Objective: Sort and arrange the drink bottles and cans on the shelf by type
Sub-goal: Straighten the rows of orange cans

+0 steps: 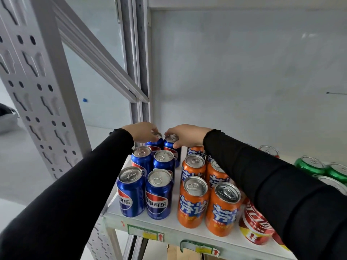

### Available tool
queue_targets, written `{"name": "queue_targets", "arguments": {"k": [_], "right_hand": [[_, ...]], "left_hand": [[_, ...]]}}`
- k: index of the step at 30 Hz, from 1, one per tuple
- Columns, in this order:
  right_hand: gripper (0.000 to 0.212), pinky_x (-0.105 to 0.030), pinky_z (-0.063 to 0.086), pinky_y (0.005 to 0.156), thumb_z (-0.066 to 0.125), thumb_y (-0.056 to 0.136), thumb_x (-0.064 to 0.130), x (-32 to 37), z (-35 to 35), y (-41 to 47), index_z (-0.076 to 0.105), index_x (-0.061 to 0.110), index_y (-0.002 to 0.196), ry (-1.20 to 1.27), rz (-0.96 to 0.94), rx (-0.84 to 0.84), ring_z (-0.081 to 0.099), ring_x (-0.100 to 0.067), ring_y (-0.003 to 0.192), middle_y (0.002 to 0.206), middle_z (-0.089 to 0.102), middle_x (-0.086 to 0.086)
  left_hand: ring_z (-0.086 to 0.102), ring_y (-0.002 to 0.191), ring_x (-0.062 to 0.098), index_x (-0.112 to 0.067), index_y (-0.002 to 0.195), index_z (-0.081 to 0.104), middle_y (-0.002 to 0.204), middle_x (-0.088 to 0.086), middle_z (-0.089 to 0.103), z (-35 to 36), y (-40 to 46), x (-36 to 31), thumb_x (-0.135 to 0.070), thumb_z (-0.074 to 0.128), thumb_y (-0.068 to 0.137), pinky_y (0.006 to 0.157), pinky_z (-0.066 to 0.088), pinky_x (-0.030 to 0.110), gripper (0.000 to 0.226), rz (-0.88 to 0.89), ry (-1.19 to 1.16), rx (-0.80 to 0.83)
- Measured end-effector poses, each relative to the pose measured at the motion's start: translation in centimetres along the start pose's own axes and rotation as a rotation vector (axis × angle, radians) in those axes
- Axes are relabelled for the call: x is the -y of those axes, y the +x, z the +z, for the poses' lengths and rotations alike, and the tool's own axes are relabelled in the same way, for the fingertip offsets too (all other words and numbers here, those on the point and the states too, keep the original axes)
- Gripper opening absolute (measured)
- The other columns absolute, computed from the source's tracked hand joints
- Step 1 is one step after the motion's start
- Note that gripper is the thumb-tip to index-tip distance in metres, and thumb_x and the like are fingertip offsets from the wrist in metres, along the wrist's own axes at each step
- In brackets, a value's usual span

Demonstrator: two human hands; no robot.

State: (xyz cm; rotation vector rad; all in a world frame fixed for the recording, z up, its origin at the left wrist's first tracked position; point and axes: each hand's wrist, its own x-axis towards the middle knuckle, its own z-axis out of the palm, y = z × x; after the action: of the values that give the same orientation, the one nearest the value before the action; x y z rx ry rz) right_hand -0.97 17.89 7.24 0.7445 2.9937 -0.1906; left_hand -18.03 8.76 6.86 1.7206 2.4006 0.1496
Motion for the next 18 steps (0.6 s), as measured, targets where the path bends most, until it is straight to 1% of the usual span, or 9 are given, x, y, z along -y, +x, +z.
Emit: {"name": "queue_targets", "arguments": {"k": [2, 4, 6, 8, 10, 12, 16, 18], "right_hand": [[0.064, -0.035, 0.039, 0.107, 0.064, 0.098, 0.022, -0.4, -0.6, -0.5, 0.036, 0.023, 0.156, 0.066, 0.016, 0.029, 0.046, -0.026, 0.137, 0.154, 0.046, -0.006], [0.068, -0.035, 0.039, 0.11, 0.064, 0.098, 0.025, -1.3, -1.8, -1.6, 0.031, 0.025, 0.158, 0.199, 0.032, 0.019, 0.046, -0.025, 0.139, 0.156, 0.044, -0.009], [0.065, -0.032, 0.038, 0.112, 0.065, 0.097, 0.026, -2.7, -3.3, -3.0, 0.036, 0.024, 0.156, 0.316, 0.052, -0.059, 0.048, -0.021, 0.138, 0.154, 0.045, -0.008], [0.057, -0.028, 0.038, 0.109, 0.064, 0.098, 0.026, -4.4, -4.3, -4.6, 0.044, 0.024, 0.151, 0.358, 0.086, -0.107, 0.05, -0.017, 0.135, 0.151, 0.05, -0.005], [0.054, -0.033, 0.04, 0.11, 0.065, 0.097, 0.031, -6.0, -4.6, -6.0, 0.048, 0.025, 0.148, 0.297, 0.135, -0.066, 0.052, -0.017, 0.133, 0.149, 0.052, -0.001], [0.058, -0.037, 0.042, 0.109, 0.068, 0.094, 0.037, -7.2, -4.3, -7.3, 0.048, 0.026, 0.147, 0.174, 0.192, 0.001, 0.053, -0.018, 0.131, 0.148, 0.053, 0.001], [0.071, -0.034, 0.042, 0.106, 0.071, 0.091, 0.042, -8.2, -3.2, -9.6, 0.041, 0.023, 0.153, 0.026, 0.263, 0.053, 0.051, -0.022, 0.132, 0.149, 0.05, -0.001], [0.074, -0.033, 0.043, 0.101, 0.073, 0.088, 0.044, -8.5, -2.5, -10.0, 0.043, 0.02, 0.151, -0.032, 0.28, 0.064, 0.052, -0.024, 0.13, 0.147, 0.052, -0.003]], "left_hand": [[0.054, 0.123, 0.023, -0.017, 0.141, 0.053, 0.141, 0.004, 0.056, -0.1, -0.2, -0.2, -0.035, 0.059, 0.098, 0.105, 0.042, 0.036, 0.047, -0.011, -0.007, 0.018], [0.05, 0.132, 0.024, -0.017, 0.149, 0.045, 0.15, 0.005, 0.05, -0.2, -0.5, -0.8, -0.039, 0.055, 0.1, 0.111, 0.037, 0.036, 0.055, -0.007, -0.043, 0.038], [0.042, 0.141, 0.024, -0.019, 0.155, 0.035, 0.158, 0.003, 0.041, -0.3, -1.0, -1.7, -0.048, 0.053, 0.1, 0.115, 0.031, 0.035, 0.065, 0.016, -0.121, 0.035], [0.037, 0.144, 0.023, -0.023, 0.155, 0.035, 0.161, 0.001, 0.035, -0.7, -1.4, -3.0, -0.051, 0.053, 0.098, 0.116, 0.028, 0.036, 0.065, 0.079, -0.167, -0.008], [0.037, 0.144, 0.022, -0.027, 0.152, 0.04, 0.162, -0.002, 0.034, -1.1, -1.4, -4.7, -0.049, 0.053, 0.099, 0.116, 0.027, 0.035, 0.059, 0.162, -0.167, -0.053], [0.04, 0.142, 0.02, -0.027, 0.15, 0.042, 0.159, -0.003, 0.038, -1.2, -1.2, -6.7, -0.046, 0.055, 0.099, 0.113, 0.028, 0.033, 0.056, 0.232, -0.172, -0.059], [0.046, 0.136, 0.017, -0.024, 0.15, 0.044, 0.154, -0.003, 0.045, -0.2, 0.0, -10.0, -0.049, 0.062, 0.095, 0.106, 0.031, 0.028, 0.063, 0.309, -0.104, 0.012], [0.046, 0.136, 0.018, -0.023, 0.151, 0.043, 0.154, -0.002, 0.046, 0.7, 0.6, -11.1, -0.048, 0.065, 0.092, 0.109, 0.033, 0.03, 0.068, 0.307, -0.055, 0.06]]}}
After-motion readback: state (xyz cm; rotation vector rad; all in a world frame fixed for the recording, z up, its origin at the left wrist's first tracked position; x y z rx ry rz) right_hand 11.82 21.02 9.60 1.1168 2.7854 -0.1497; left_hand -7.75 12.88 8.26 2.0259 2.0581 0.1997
